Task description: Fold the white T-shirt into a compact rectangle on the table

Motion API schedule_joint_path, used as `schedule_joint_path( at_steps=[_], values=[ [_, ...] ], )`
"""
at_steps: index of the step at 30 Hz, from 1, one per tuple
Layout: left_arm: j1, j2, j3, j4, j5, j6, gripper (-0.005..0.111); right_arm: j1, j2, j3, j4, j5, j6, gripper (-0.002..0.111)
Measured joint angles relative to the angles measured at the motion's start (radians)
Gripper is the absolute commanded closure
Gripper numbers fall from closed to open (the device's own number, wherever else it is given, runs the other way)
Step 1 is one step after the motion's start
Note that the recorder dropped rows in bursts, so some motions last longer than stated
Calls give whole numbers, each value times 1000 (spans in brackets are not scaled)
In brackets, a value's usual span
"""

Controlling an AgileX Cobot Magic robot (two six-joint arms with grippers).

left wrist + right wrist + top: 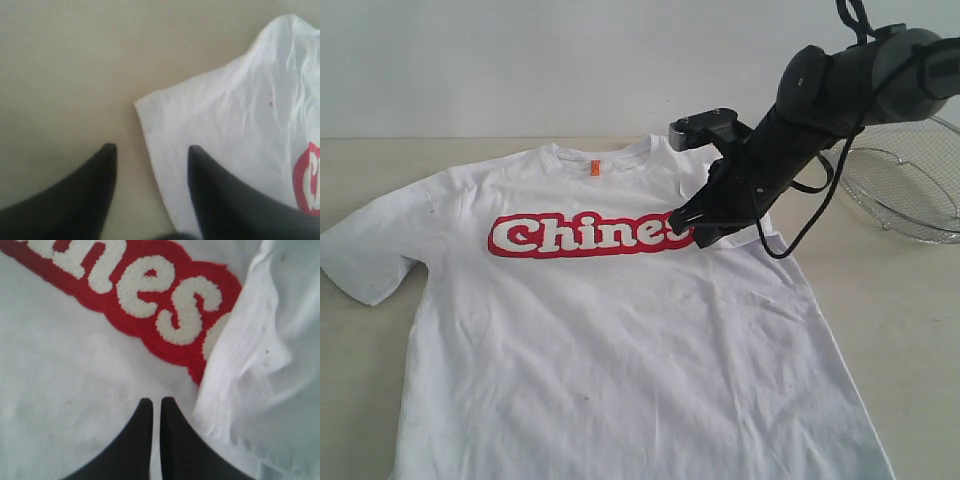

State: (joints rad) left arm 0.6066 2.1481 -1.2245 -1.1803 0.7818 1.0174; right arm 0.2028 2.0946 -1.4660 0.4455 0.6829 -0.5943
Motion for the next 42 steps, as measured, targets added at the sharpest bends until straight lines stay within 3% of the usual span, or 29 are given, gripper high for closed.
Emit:
schedule_joint_path(
  at_steps=[6,12,15,18,28,32,37,42],
  values=[
    [-16,2,-4,-31,-43,21,38,0,0,0,6,5,0,108],
    [-98,27,-34,-54,-71,48,45,0,0,0,13,10,0,108],
    [-141,46,-50,-67,-71,42,64,0,0,0,16,12,0,108],
    [-173,60,-53,-70,-91,24,101,0,0,0,17,19,0,108],
    [-177,28,-53,-20,-131,0,102,0,0,0,19,29,0,108],
    [-193,-35,-70,-20,-85,-6,102,0,0,0,19,29,0,108],
    [-273,-60,-90,-50,-25,-44,102,0,0,0,22,29,0,108],
    [-410,-60,-90,-68,-45,-58,102,0,0,0,22,32,0,108]
  ],
)
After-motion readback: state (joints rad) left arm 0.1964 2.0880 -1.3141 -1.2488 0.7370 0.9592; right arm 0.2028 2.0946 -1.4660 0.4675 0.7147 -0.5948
